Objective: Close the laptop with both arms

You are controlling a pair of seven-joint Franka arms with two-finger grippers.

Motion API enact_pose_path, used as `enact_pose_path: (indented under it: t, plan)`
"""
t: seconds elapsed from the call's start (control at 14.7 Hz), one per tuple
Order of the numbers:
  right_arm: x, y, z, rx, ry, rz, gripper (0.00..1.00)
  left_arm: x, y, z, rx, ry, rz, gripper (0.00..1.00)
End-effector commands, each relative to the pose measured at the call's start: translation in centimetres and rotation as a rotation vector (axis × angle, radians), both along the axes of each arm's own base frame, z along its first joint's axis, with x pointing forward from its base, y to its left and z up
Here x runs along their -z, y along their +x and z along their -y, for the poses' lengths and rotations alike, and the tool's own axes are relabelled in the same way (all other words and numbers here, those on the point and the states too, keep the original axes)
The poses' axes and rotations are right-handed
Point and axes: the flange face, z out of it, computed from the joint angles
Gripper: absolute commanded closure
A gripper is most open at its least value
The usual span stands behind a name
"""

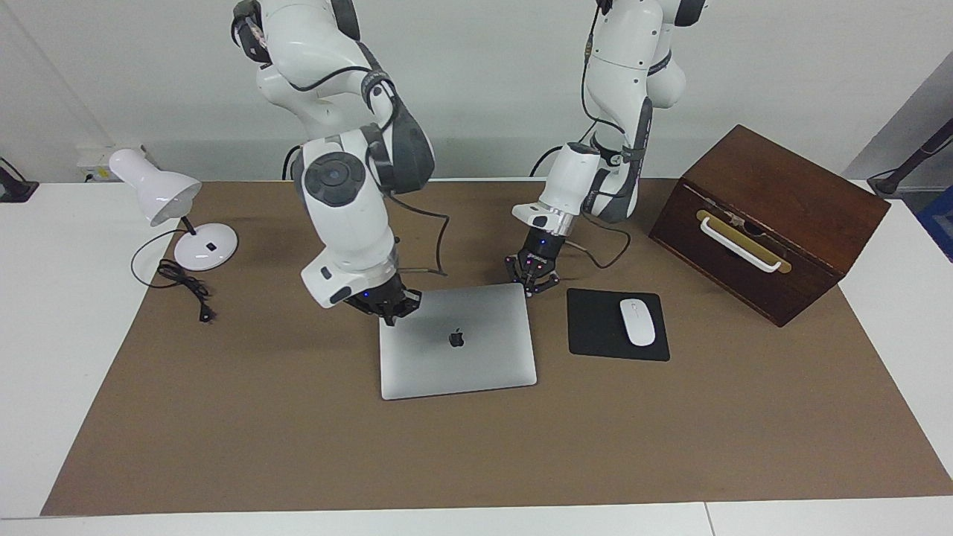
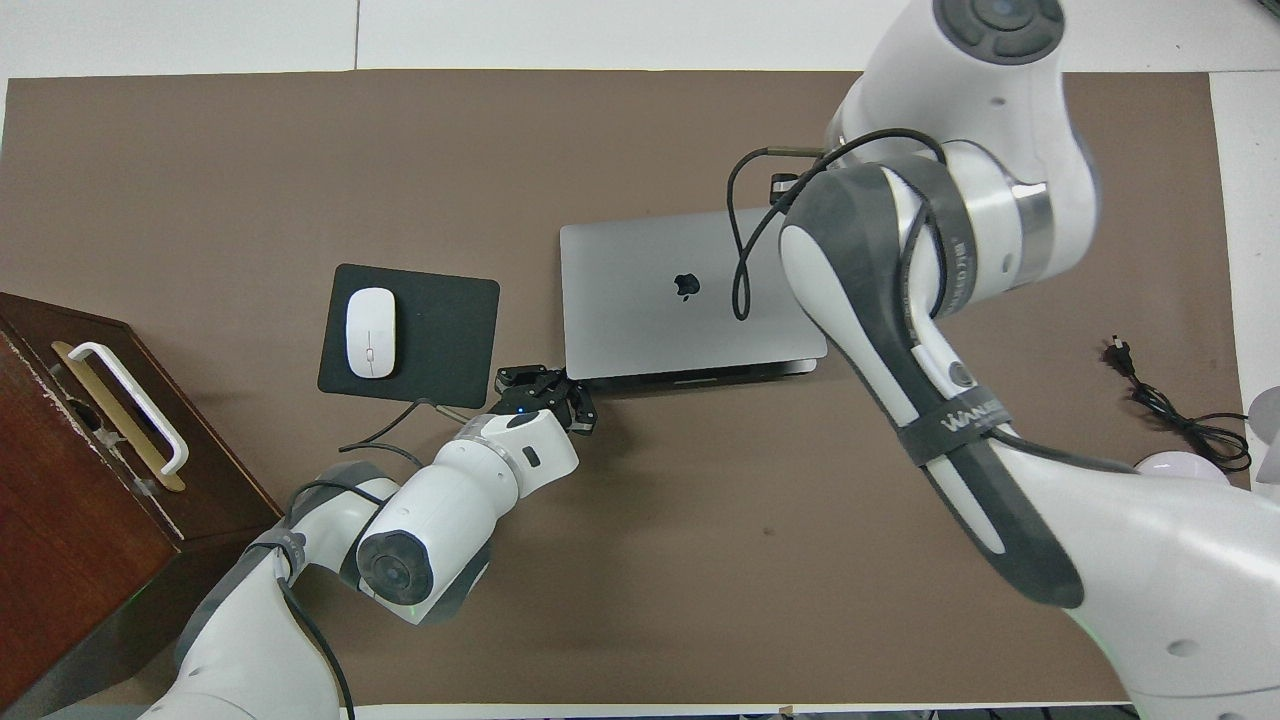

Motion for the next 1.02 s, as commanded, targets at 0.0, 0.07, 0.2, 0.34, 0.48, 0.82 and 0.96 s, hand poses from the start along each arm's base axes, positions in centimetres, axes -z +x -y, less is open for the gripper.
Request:
enact_pose_path:
  t: [0.0, 0.07, 0.2, 0.34, 0.48, 0.82, 0.96]
  plan:
    - [-4.7, -0.5, 4.0, -0.068, -0.030, 0.020, 1.00, -2.1, -0.5, -0.7, -0.020, 0.015, -0.030, 1.00]
    - [-6.1, -0.5, 5.7, -0.092, -0.035, 0.026, 1.00, -2.6, -0.5, -0.7, -0.022, 0.012, -0.026, 1.00]
    - [-8.5, -0.9, 8.8, -0.126, -0.058, 0.035, 1.00, -3.6, -0.6, -0.9, -0.026, 0.036, -0.050, 1.00]
    - [-11.2, -2.1, 11.6, -0.145, -0.082, 0.039, 1.00, -5.5, -0.8, -1.3, -0.033, 0.081, -0.091, 1.00]
    - [-13.7, -3.4, 14.6, -0.160, -0.098, 0.041, 1.00, -7.2, -0.9, -1.8, -0.045, 0.115, -0.124, 1.00]
    - [-17.5, -5.7, 18.8, -0.155, -0.101, 0.067, 0.00, -9.9, -1.5, -3.2, -0.071, 0.193, -0.213, 1.00]
    - [-17.8, -5.9, 20.6, -0.144, -0.101, 0.067, 0.00, -11.6, -1.3, -3.7, -0.091, 0.226, -0.261, 1.00]
